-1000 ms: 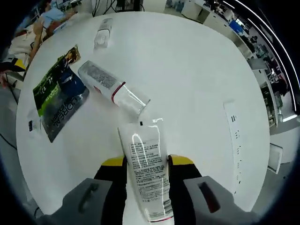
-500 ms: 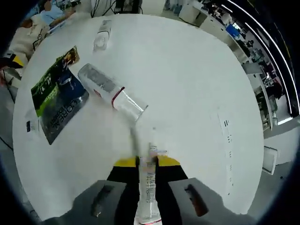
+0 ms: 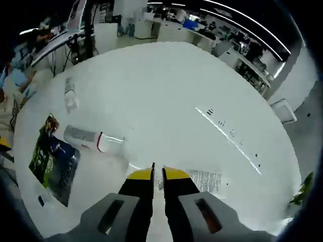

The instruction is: Arrange the skincare products in the storage area until every visible bottle or jar stands upright without overlapping.

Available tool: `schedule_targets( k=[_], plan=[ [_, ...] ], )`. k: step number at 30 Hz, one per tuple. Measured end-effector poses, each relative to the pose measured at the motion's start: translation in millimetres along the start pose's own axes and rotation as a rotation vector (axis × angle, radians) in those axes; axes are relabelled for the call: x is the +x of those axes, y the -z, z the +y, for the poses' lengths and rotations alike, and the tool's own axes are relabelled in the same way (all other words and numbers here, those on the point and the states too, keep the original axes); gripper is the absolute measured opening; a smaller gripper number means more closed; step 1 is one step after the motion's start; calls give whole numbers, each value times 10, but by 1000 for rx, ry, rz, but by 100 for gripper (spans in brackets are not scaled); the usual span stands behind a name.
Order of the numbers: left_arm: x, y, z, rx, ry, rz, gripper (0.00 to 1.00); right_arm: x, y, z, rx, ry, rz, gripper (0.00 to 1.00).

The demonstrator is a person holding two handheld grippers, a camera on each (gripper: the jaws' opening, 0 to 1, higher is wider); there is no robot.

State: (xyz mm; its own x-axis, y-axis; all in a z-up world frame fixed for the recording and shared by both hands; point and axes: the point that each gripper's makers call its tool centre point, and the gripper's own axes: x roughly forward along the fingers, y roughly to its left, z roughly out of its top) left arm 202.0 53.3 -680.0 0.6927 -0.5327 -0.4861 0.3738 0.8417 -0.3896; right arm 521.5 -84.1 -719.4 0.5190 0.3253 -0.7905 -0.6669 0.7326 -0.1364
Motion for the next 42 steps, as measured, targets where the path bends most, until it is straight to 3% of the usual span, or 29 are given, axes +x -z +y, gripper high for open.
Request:
schedule_targets(
  k=[4,8,10,16,18,21,22,26,29,36,38,42],
  plan=[
    [27,-57,-27,-12,-3,-12,84,20,-69,-4,-64,-15,-2,21],
    [57,-86,-18,-5,0,-13,84,64,-151,39,-303,-37,19,37],
    [68,-97,-21,-3,0,-13,84,91,-174,129,-374,-56,14,47],
    [68,-101,-29,-11,-1,-13,84,314,-120,397,-394,-110,32,53],
    [53,-94,-29,-9,-5,-11,84,389,-51,367,-456,-100,75,52],
    [26,-100,21,-15,-17,-18,84,496,18,327,-465,-105,113,50],
    [19,-102,29,-20,-21,-21,84,425,-25,327,-423,-121,77,49],
    [2,-90,50,-32,-24,-22,83,439,89,160,-385,-108,144,44],
    [15,-108,41,-30,-25,-26,83,439,107,160,-385,-116,136,45],
    [12,-97,42,-31,-25,-28,83,346,158,470,-496,-148,161,34],
    [5,-104,47,-33,-27,-33,83,298,195,591,-511,-193,155,32],
    [-6,-104,49,-37,-28,-38,83,191,330,820,-622,-292,180,31]
  ],
)
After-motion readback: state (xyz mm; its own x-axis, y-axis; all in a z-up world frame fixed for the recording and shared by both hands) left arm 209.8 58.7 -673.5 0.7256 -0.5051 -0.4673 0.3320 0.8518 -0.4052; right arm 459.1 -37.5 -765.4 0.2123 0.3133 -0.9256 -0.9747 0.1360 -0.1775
